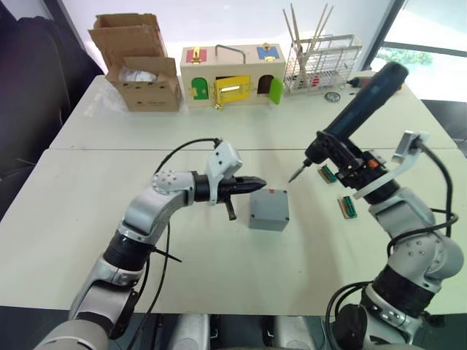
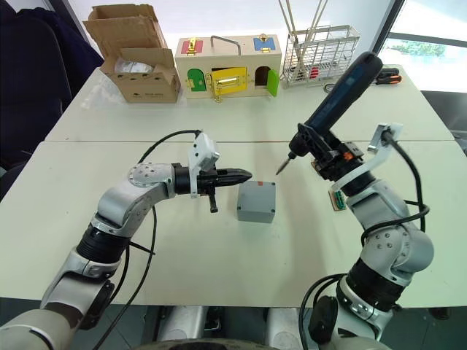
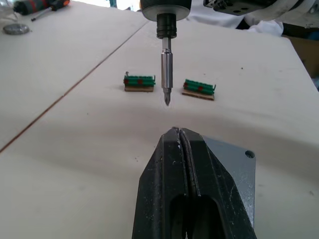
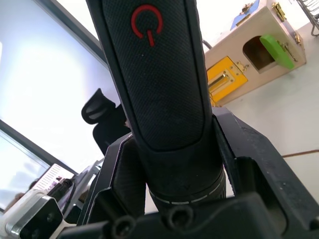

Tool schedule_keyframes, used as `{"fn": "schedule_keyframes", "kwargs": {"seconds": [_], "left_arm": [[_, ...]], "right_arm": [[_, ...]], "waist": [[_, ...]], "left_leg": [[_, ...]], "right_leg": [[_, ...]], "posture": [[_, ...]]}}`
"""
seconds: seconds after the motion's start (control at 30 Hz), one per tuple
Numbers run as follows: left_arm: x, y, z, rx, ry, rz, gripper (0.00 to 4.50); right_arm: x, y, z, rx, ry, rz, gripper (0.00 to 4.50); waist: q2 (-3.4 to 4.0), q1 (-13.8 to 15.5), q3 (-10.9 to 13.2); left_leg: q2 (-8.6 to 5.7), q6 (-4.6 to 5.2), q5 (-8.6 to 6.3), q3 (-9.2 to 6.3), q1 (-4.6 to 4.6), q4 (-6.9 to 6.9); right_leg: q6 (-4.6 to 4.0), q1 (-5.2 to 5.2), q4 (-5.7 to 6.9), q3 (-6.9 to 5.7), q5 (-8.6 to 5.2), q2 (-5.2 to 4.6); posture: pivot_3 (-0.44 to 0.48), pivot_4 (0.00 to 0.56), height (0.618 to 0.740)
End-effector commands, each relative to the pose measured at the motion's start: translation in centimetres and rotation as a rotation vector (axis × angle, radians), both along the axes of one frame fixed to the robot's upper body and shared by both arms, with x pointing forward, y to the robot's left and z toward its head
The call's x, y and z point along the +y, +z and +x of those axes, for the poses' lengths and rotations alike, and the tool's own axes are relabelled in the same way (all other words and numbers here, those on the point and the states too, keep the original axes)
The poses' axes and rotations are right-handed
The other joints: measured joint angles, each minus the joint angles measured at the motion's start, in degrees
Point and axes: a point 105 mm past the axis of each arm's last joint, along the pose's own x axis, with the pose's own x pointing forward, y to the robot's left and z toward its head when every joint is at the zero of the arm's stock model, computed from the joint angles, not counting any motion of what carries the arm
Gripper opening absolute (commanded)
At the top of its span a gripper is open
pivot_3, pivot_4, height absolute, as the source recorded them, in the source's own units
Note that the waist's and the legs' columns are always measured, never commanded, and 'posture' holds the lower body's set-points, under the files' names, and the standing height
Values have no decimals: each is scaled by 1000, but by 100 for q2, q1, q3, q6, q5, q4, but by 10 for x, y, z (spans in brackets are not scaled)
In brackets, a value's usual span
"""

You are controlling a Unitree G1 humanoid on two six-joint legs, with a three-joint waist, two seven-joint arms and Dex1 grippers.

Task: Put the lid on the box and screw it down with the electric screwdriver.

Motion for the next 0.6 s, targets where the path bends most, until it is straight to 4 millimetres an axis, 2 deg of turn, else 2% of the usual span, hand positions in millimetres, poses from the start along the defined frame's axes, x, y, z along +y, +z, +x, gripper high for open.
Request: {"fn": "schedule_keyframes", "kwargs": {"seconds": [0.03,0.13,0.3,0.6], "left_arm": [[-3,-4,-8,-27,-57,53,0],[-3,-16,-5,-42,-35,101,0],[-3,-23,-4,-50,-28,128,0],[-7,-25,-7,-55,-40,130,0]], "right_arm": [[8,22,-11,-123,25,-43,1759],[6,17,-9,-116,18,-77,1759],[4,10,-6,-94,19,-91,1759],[4,5,-9,-74,27,-107,1759]], "waist": [[0,8,0],[0,15,0],[-3,14,1],[-4,22,1]], "left_leg": [[0,0,0,0,0,0],[0,1,0,-1,-1,0],[1,1,-1,-2,0,0],[2,3,-2,-5,0,1]], "right_leg": [[0,0,0,0,0,0],[0,0,-2,0,0,0],[-1,0,-1,0,0,0],[-1,0,-1,1,0,0]], "posture": [[0,150,728],[0,150,728],[0,150,728],[0,150,728]]}}
